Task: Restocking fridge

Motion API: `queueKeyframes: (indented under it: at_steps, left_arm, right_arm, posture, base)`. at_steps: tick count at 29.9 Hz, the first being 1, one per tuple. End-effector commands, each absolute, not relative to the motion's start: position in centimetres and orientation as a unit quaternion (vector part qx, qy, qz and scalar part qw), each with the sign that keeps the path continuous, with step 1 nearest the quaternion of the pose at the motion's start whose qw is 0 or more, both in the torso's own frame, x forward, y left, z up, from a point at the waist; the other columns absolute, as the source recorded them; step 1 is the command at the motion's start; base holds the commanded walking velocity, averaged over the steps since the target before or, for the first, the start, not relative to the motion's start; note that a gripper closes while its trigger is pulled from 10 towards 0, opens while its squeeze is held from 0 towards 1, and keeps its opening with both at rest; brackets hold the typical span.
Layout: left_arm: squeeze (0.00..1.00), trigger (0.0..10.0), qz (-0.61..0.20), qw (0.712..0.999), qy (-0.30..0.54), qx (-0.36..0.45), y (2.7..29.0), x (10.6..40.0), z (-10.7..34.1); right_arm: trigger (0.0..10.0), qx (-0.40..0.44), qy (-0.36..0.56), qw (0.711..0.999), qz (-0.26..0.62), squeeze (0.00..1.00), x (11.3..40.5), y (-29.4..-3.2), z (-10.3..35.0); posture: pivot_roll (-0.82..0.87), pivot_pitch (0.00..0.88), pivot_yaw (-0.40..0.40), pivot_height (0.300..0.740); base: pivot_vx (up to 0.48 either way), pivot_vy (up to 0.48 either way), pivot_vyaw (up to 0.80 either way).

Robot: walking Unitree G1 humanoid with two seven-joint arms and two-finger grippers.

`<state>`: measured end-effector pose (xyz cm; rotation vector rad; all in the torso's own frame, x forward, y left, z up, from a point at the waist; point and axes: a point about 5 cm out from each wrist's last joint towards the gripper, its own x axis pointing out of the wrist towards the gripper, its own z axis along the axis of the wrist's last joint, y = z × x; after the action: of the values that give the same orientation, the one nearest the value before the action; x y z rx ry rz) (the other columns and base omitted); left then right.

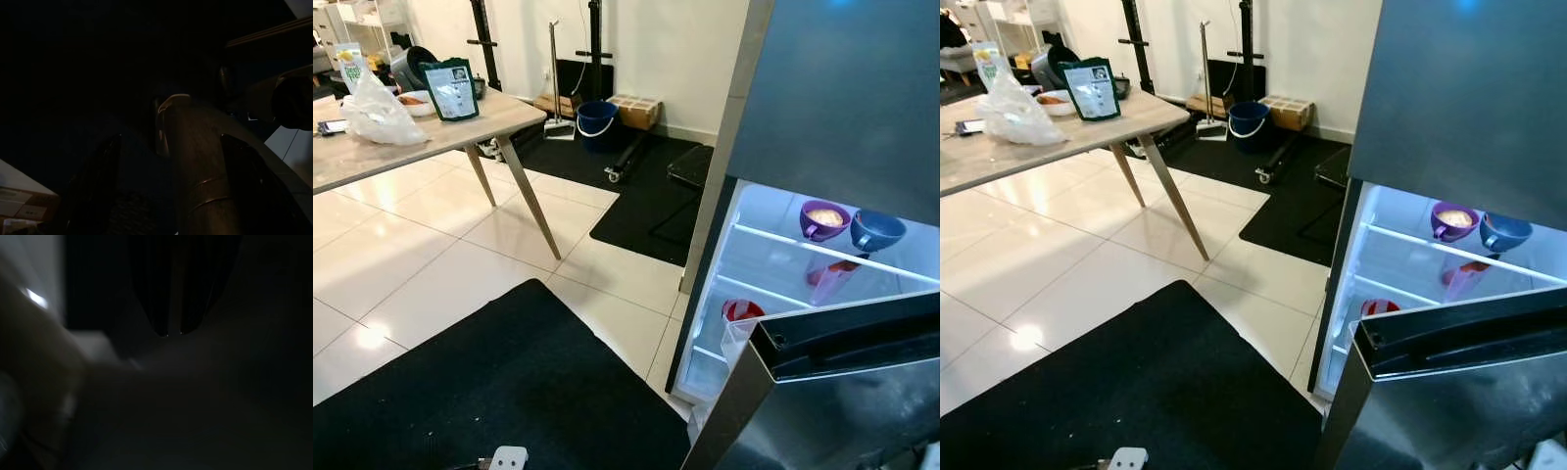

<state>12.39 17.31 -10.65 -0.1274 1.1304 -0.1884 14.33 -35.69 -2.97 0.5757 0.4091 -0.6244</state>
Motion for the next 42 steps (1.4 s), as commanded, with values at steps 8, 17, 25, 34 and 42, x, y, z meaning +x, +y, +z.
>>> queueKeyframes:
  at_steps: [8,17,25,34,42]
  left_arm:
    - [0.0,10.0,-0.092,0.833,0.54,-0.075,16.6,12.0,-10.8]
    - [0.0,10.0,-0.092,0.832,0.542,-0.074,16.7,11.8,-10.9]
    - [0.0,10.0,-0.092,0.833,0.541,-0.073,16.8,12.0,-10.8]
    - [0.0,10.0,-0.094,0.831,0.543,-0.074,16.7,11.8,-10.9]
    - [0.0,10.0,-0.094,0.831,0.544,-0.073,16.7,11.7,-10.9]
  right_arm:
    - [10.0,0.35,0.082,0.902,-0.239,0.0,16.7,-36.3,-0.7]
    - [10.0,0.378,0.067,0.913,-0.139,0.0,18.0,-34.3,-0.6]
    - [10.0,0.384,0.064,0.921,0.009,0.0,20.8,-31.2,0.3]
    - [10.0,0.343,0.09,0.929,0.107,0.0,23.0,-28.6,0.9]
    - [10.0,0.314,0.079,0.931,0.169,0.0,25.1,-26.5,2.1]
  posture:
    - [0.01,0.0,-0.028,0.74]
    - [0.01,0.0,-0.025,0.74]
    - [0.02,0.0,-0.025,0.74]
    - [0.01,0.0,-0.025,0.74]
    - [0.02,0.0,-0.026,0.74]
  base:
    - [0.0,0.0,0.0]
    - [0.0,0.0,0.0]
    - [0.0,0.0,0.0]
    - [0.0,0.0,0.0]
    - [0.0,0.0,0.0]
